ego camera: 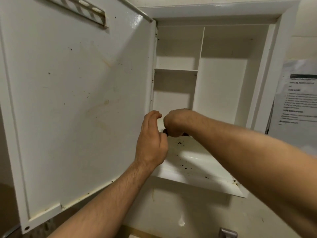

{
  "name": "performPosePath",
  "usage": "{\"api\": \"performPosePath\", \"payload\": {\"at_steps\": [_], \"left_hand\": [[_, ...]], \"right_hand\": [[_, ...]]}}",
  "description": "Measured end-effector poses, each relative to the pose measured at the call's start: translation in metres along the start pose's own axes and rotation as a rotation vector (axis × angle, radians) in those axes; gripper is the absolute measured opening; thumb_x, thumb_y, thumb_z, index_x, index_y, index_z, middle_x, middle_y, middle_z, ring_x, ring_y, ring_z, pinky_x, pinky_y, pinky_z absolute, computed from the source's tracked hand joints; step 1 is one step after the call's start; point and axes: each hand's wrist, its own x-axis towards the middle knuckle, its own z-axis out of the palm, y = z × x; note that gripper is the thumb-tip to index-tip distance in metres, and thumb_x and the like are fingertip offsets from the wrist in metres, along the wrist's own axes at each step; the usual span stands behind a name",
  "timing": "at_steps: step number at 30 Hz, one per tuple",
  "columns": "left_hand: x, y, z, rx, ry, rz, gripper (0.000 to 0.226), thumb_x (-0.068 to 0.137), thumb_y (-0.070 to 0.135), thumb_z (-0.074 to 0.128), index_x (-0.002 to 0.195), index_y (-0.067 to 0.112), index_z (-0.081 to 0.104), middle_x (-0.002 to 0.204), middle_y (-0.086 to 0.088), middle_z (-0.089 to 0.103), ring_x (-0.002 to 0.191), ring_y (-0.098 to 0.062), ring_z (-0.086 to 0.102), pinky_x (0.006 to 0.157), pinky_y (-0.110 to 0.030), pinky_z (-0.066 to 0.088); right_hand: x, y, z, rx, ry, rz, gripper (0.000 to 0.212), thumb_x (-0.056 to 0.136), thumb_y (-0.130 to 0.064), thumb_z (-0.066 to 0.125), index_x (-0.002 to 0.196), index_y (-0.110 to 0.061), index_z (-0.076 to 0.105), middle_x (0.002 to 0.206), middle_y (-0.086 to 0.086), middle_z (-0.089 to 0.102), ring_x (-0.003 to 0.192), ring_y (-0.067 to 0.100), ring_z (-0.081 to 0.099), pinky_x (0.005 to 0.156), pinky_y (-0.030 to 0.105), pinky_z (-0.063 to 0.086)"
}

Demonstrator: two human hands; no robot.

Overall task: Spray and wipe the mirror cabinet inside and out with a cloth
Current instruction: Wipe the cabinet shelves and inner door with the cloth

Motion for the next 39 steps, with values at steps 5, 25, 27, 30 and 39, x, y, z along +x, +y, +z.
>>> {"api": "performPosePath", "payload": {"at_steps": [5, 25, 27, 30, 39], "left_hand": [[0.006, -0.001, -0.007, -0.174, -0.046, -0.09, 0.066, 0.1, 0.05, 0.026, 0.148, 0.011, 0.05, 0.142, -0.002, 0.059, 0.132, -0.012, 0.054, 0.113, -0.038, 0.045], [0.041, -0.012, 0.005, -0.257, -0.364, -0.257, 0.063, 0.107, 0.06, 0.02, 0.153, 0.024, 0.044, 0.122, 0.026, 0.056, 0.095, 0.024, 0.057, 0.076, 0.005, 0.04], [0.039, -0.01, 0.009, -0.301, -0.352, -0.309, 0.068, 0.106, 0.062, 0.02, 0.157, 0.021, 0.041, 0.141, 0.01, 0.059, 0.116, 0.01, 0.059, 0.099, -0.014, 0.047], [0.037, -0.012, 0.013, -0.267, -0.33, -0.319, 0.065, 0.106, 0.062, 0.02, 0.144, 0.022, 0.053, 0.142, 0.008, 0.059, 0.13, 0.003, 0.052, 0.115, -0.034, 0.041], [0.027, -0.027, 0.013, -0.371, -0.108, -0.2, 0.05, 0.106, 0.048, 0.029, 0.128, 0.019, 0.063, 0.126, 0.003, 0.071, 0.121, -0.009, 0.063, 0.107, -0.031, 0.049]], "right_hand": [[0.015, -0.017, 0.019, 0.43, 0.239, -0.244, 0.023, 0.106, -0.011, 0.049, 0.118, -0.007, 0.067, 0.118, 0.01, 0.068, 0.101, 0.02, 0.06, 0.086, 0.029, 0.045], [-0.021, -0.006, 0.027, -0.209, 0.123, 0.001, 0.034, 0.098, -0.015, 0.059, 0.131, -0.025, 0.06, 0.082, -0.004, 0.048, 0.065, 0.016, 0.049, 0.052, 0.031, 0.04], [-0.018, -0.008, 0.027, -0.084, 0.093, 0.008, 0.04, 0.099, -0.013, 0.055, 0.135, -0.029, 0.058, 0.087, -0.005, 0.051, 0.075, 0.016, 0.054, 0.069, 0.031, 0.048], [-0.016, -0.018, 0.036, 0.039, 0.165, 0.037, 0.028, 0.102, -0.018, 0.056, 0.128, -0.024, 0.062, 0.099, -0.003, 0.059, 0.102, 0.023, 0.062, 0.086, 0.036, 0.047], [-0.1, -0.002, 0.122, 0.315, 0.809, 0.006, 0.049, 0.073, -0.011, 0.062, 0.121, -0.021, 0.067, 0.106, -0.002, 0.07, 0.089, 0.021, 0.068, 0.06, 0.028, 0.043]]}}
